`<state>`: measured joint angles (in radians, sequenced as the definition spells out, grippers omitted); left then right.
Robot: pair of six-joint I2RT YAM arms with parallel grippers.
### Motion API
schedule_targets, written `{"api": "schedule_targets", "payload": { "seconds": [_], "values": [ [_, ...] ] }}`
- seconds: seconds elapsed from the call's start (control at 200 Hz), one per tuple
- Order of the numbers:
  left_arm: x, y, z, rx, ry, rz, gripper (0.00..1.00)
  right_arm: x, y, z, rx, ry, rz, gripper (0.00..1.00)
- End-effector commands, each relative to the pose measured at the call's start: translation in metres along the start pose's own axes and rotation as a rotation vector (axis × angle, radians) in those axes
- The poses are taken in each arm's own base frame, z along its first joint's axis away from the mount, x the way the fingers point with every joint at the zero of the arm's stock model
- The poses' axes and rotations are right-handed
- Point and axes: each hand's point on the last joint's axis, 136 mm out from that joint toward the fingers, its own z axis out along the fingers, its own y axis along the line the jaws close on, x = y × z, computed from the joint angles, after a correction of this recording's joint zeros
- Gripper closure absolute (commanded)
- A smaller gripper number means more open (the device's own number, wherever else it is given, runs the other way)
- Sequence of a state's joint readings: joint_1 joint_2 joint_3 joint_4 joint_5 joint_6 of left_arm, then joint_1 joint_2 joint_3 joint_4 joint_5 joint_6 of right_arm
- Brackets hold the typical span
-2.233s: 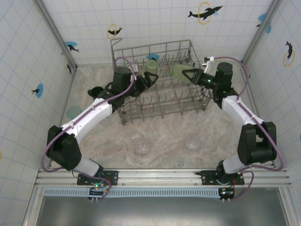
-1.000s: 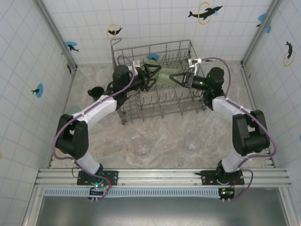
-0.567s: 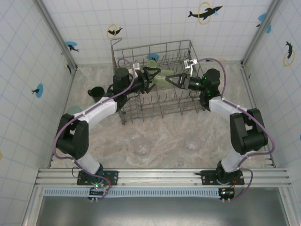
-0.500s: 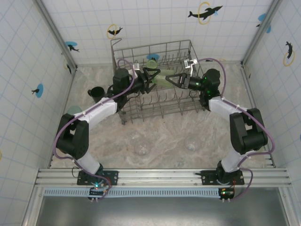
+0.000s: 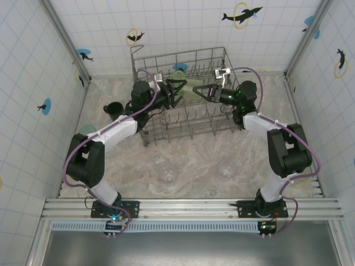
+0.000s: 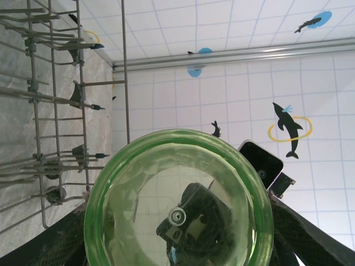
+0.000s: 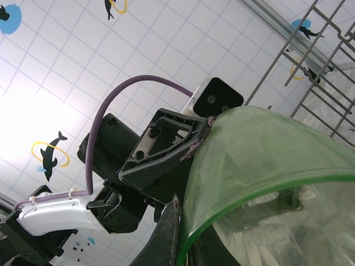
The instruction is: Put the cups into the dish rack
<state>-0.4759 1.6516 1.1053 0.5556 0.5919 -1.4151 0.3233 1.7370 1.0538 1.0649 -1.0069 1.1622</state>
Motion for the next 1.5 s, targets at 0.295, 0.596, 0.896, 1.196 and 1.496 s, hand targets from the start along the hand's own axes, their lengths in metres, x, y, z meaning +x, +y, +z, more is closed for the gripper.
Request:
{"api": "schedule_targets", "payload": {
  "seconds": [0.295,0.596,0.896,1.196,1.496],
  "values": [
    [-0.005,-0.031,-0.003,-0.018,-0.011,0.176,1.00,-0.011,-0.001,-0.003,0.072,-0.013,-0.032,0.61],
    [-0.020,-0.033,-0.004,-0.128,-0.070,0.286,1.00,-0.021,-0.036,-0.044,0.316,-0.094,0.027,0.42],
    [-0.052,-0.058,0.018,-0.246,-0.077,0.483,1.00,-0.028,-0.070,-0.111,0.568,-0.195,0.091,0.26],
    [-0.091,-0.048,0.042,-0.372,-0.131,0.616,1.00,-0.024,-0.066,-0.168,0.789,-0.280,0.022,0.00],
    [-0.114,-0.053,0.091,-0.331,-0.193,0.789,1.00,-0.028,-0.049,-0.203,0.866,-0.382,-0.047,0.00]
  ]
}}
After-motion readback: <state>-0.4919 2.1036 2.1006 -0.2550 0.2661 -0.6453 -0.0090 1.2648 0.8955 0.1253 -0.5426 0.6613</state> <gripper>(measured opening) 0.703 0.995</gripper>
